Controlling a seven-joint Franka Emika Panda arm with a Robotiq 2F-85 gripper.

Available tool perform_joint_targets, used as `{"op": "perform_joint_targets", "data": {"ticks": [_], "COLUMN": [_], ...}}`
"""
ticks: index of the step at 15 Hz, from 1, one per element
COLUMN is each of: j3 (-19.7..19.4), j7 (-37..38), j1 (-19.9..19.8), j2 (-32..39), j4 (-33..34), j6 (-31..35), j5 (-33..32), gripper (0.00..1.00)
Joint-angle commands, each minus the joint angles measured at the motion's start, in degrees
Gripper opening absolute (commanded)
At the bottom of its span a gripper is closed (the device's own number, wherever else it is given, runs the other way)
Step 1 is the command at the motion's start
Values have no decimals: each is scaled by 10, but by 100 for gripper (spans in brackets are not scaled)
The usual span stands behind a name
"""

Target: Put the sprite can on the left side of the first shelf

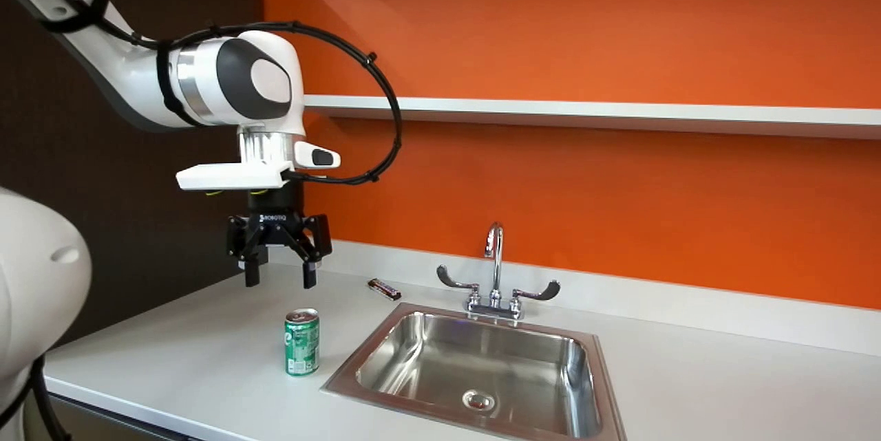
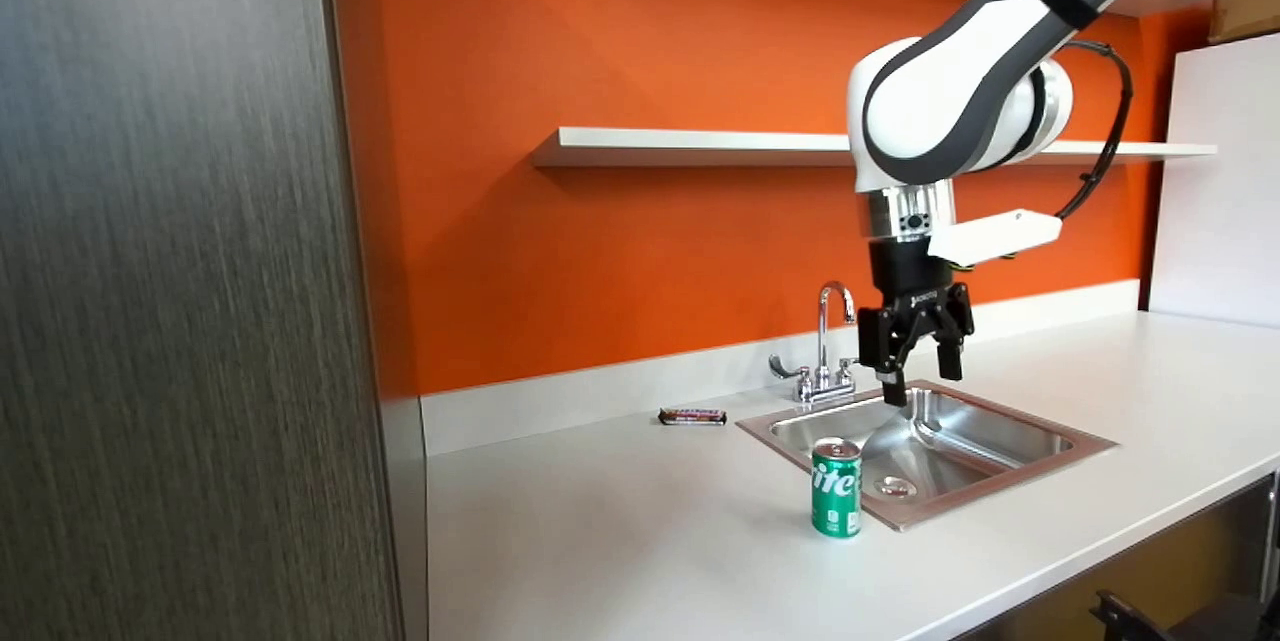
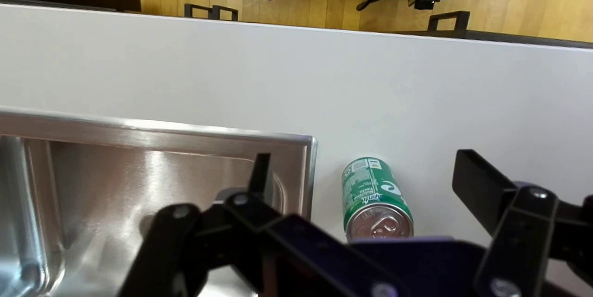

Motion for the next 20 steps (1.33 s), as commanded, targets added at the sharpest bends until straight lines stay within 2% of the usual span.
{"op": "perform_joint_targets", "data": {"ticks": [1, 6, 11, 20], "j3": [0, -4, 4, 5], "j7": [-7, -10, -1, 13], "j1": [-1, -1, -2, -7], "j2": [24, 76, 134, 173], "j4": [0, 7, 24, 30], "j6": [15, 49, 94, 95], "j5": [29, 63, 66, 64], "gripper": [100, 100, 100, 100]}}
